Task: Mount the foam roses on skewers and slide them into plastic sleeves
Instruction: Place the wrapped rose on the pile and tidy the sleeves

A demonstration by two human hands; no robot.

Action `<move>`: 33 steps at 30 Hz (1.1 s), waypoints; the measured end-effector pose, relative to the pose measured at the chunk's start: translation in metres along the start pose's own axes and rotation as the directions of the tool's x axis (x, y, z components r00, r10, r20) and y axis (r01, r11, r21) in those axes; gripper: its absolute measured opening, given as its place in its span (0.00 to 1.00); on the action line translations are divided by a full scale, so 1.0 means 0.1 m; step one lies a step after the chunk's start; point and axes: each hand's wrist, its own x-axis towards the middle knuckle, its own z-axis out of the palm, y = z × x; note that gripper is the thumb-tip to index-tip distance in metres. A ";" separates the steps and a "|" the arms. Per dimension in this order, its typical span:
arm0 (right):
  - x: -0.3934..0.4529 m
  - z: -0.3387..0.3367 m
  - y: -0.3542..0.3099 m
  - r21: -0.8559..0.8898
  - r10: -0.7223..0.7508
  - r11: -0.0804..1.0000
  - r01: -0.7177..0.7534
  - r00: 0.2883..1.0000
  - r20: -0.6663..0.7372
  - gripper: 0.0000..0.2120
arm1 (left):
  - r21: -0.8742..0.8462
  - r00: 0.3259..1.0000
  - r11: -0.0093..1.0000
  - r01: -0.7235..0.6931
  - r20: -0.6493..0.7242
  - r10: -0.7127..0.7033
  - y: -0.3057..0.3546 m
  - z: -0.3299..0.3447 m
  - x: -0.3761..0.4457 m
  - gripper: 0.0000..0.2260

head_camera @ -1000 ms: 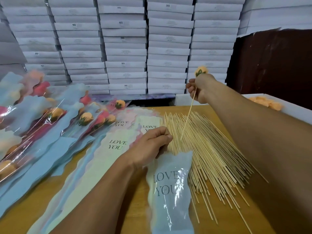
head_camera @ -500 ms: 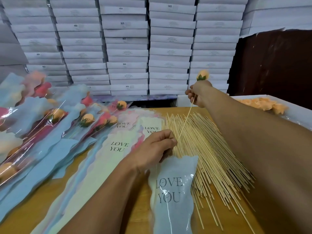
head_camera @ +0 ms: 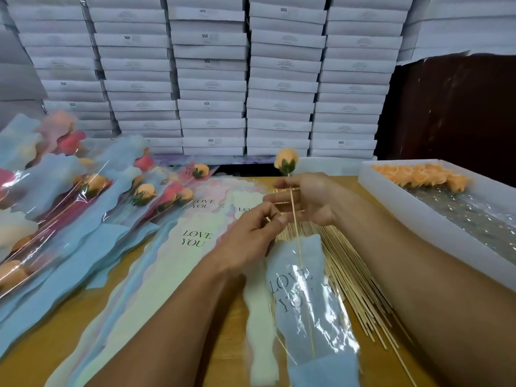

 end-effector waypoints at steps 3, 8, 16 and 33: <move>-0.16 0.02 0.13 -0.092 -0.026 0.995 0.034 0.996 0.086 0.13 | -0.001 0.999 0.999 -0.036 -0.040 0.036 0.00 0.01 0.01 0.11; -0.30 0.00 0.23 -0.220 -0.135 0.963 0.153 0.986 0.094 0.14 | -0.016 0.993 0.998 -0.063 -0.101 0.061 0.03 -0.01 0.01 0.10; -0.36 -0.02 0.26 -0.404 -0.256 0.867 0.291 0.957 0.139 0.21 | -0.174 0.999 0.985 -0.015 -0.046 0.007 0.05 0.00 0.02 0.13; -0.31 -0.11 0.25 -0.080 -0.298 0.952 0.294 0.954 -0.033 0.05 | 0.024 0.998 0.999 0.030 0.049 -0.031 0.05 0.04 -0.03 0.13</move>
